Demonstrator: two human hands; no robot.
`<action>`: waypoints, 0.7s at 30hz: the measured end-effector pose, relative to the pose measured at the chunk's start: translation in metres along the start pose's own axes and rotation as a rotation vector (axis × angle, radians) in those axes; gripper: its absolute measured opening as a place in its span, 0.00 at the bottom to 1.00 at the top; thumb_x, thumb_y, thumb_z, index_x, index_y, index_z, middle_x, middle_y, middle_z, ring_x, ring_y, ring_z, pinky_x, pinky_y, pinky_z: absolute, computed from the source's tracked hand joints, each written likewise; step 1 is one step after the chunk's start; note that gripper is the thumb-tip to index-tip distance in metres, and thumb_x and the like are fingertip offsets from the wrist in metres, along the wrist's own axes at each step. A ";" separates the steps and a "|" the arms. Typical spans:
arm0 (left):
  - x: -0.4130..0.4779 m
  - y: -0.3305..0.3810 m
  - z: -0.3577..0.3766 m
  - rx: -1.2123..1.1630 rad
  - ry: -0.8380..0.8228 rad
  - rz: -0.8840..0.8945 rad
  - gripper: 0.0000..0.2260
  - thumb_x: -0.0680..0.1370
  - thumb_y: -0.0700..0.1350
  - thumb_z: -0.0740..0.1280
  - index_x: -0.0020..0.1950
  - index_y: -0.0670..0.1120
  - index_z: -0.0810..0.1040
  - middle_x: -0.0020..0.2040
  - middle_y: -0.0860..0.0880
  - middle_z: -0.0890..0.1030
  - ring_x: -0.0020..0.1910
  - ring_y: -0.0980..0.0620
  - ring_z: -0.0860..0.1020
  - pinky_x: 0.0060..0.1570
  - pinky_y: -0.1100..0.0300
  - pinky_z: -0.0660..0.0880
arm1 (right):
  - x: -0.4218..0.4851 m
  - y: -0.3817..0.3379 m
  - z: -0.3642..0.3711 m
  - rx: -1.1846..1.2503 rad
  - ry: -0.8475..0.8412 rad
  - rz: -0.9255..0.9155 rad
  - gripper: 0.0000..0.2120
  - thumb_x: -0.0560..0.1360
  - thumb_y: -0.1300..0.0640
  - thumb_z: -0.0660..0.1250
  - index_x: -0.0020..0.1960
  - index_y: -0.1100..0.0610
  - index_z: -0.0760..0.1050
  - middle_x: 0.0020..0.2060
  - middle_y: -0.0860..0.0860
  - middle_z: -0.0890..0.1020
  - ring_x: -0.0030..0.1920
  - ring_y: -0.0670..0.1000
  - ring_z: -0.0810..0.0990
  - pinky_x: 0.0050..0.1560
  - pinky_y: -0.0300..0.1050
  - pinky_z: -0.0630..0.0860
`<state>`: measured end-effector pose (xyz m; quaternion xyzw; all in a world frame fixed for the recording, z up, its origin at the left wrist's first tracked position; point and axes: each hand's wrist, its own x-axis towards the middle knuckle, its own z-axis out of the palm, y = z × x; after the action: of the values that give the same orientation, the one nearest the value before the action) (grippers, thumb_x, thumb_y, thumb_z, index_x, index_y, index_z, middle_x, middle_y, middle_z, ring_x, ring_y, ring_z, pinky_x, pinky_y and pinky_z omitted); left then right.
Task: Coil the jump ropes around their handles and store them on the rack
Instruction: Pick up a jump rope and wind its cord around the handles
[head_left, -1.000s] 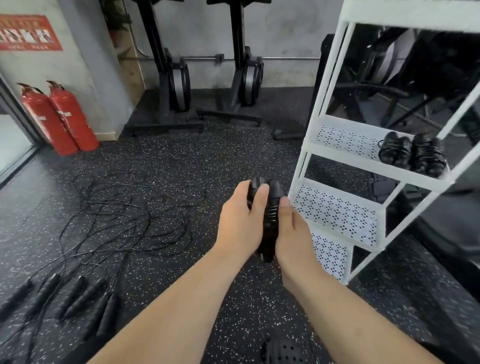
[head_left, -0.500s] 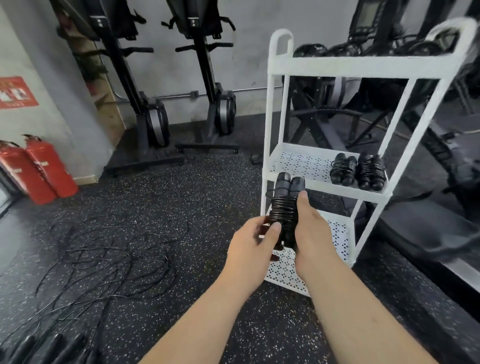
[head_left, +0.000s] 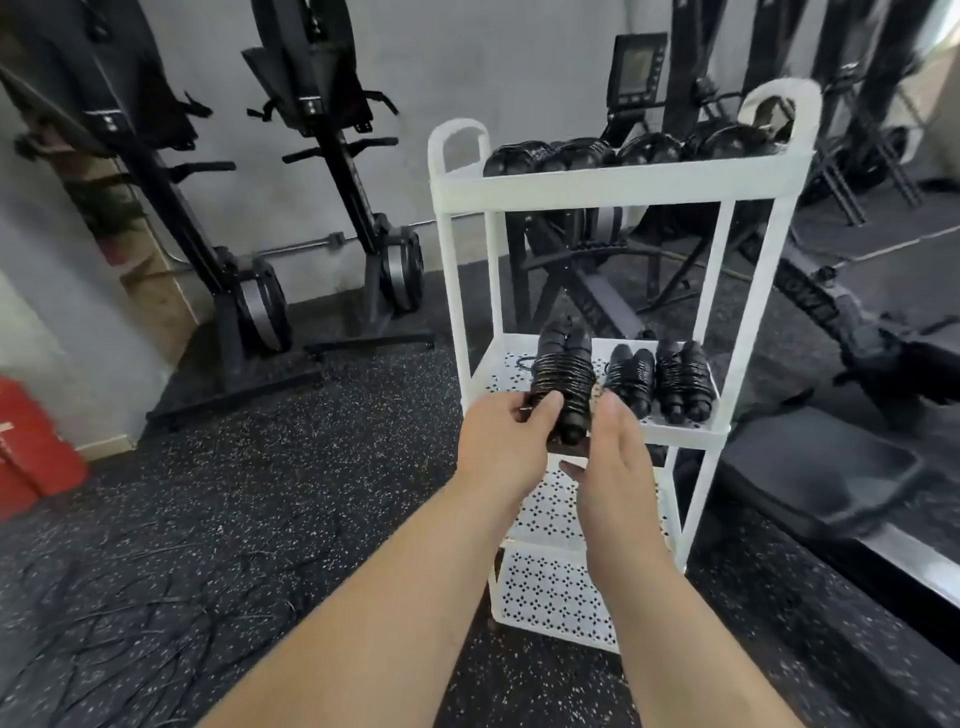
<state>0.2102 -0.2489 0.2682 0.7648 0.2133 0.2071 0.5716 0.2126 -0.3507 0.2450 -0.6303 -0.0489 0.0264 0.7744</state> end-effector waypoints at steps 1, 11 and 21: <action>0.012 0.003 0.003 0.052 0.004 -0.009 0.13 0.82 0.55 0.72 0.45 0.47 0.87 0.41 0.50 0.88 0.44 0.46 0.87 0.54 0.44 0.83 | 0.006 0.002 0.001 -0.011 0.019 -0.010 0.38 0.74 0.21 0.53 0.77 0.39 0.70 0.72 0.38 0.77 0.72 0.45 0.76 0.74 0.59 0.74; 0.112 0.006 0.049 0.556 -0.029 -0.092 0.25 0.81 0.64 0.67 0.53 0.41 0.83 0.45 0.44 0.85 0.42 0.43 0.81 0.33 0.55 0.68 | 0.062 0.021 0.000 -0.336 0.210 -0.233 0.21 0.88 0.41 0.54 0.77 0.45 0.72 0.61 0.35 0.77 0.67 0.44 0.74 0.64 0.46 0.71; 0.124 -0.006 0.070 0.870 -0.069 -0.077 0.21 0.86 0.61 0.60 0.65 0.45 0.76 0.65 0.43 0.81 0.67 0.40 0.76 0.64 0.46 0.72 | 0.077 0.034 -0.008 -0.473 0.278 -0.277 0.18 0.87 0.46 0.57 0.72 0.48 0.76 0.62 0.41 0.80 0.69 0.50 0.73 0.69 0.56 0.74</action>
<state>0.3515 -0.2325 0.2532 0.9322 0.2899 0.0510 0.2104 0.2910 -0.3434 0.2139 -0.7778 -0.0326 -0.1783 0.6018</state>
